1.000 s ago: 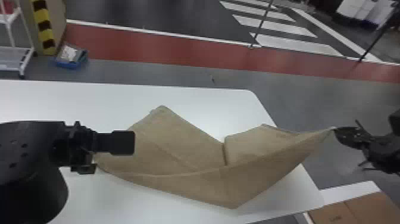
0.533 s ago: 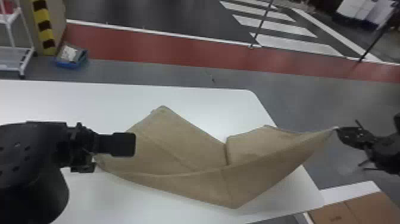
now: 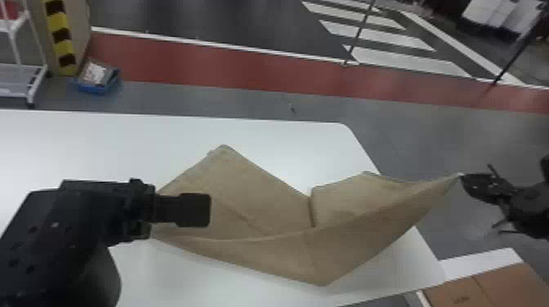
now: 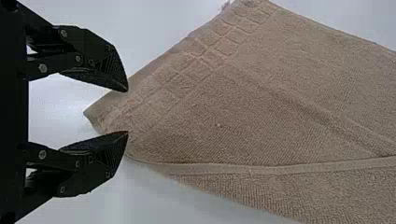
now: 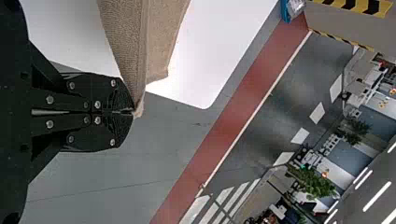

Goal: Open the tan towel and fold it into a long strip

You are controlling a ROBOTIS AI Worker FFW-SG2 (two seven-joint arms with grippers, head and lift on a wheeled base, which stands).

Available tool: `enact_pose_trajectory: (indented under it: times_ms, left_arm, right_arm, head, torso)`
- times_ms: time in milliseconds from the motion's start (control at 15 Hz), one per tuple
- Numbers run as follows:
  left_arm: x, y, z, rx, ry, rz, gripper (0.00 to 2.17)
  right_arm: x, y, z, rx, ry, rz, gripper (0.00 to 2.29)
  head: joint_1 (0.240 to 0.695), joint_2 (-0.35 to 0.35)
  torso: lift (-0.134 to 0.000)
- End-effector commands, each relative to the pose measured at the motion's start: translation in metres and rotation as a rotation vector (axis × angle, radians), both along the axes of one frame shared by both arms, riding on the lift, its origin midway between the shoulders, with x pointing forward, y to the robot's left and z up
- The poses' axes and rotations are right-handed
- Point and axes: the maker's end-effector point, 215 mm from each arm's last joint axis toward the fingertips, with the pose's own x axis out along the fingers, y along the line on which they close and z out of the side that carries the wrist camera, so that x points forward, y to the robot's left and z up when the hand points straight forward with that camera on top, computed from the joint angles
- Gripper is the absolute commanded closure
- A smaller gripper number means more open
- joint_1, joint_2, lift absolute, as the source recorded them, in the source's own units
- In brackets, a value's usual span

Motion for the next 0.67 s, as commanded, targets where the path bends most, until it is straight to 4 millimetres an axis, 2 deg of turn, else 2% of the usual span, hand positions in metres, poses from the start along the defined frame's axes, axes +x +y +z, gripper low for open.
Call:
enact_pose_trajectory:
  times_ms: [0,200,400,600]
  left_arm:
    - [0.006,0.009,-0.002,0.025,-0.008,0.015,0.66]
    - [0.007,0.017,-0.001,0.039,0.002,0.015,0.66]
    - [0.002,0.03,-0.01,0.06,0.024,0.024,0.66]
    - [-0.004,0.028,-0.016,0.073,0.033,0.008,0.66]
  right_arm:
    - [-0.001,0.001,0.004,-0.002,-0.006,0.003,1.32]
    - [-0.004,-0.002,0.006,0.002,-0.011,-0.002,1.32]
    - [-0.003,-0.001,0.007,0.001,-0.014,-0.001,1.32]
    - [-0.002,0.001,0.009,0.007,-0.02,0.002,1.32]
  head:
    - [0.695,-0.35]
    - [0.695,-0.35]
    - [0.695,-0.35]
    - [0.695,-0.35]
  torso:
    - [-0.125]
    - [-0.125]
    - [-0.125]
    - [-0.125]
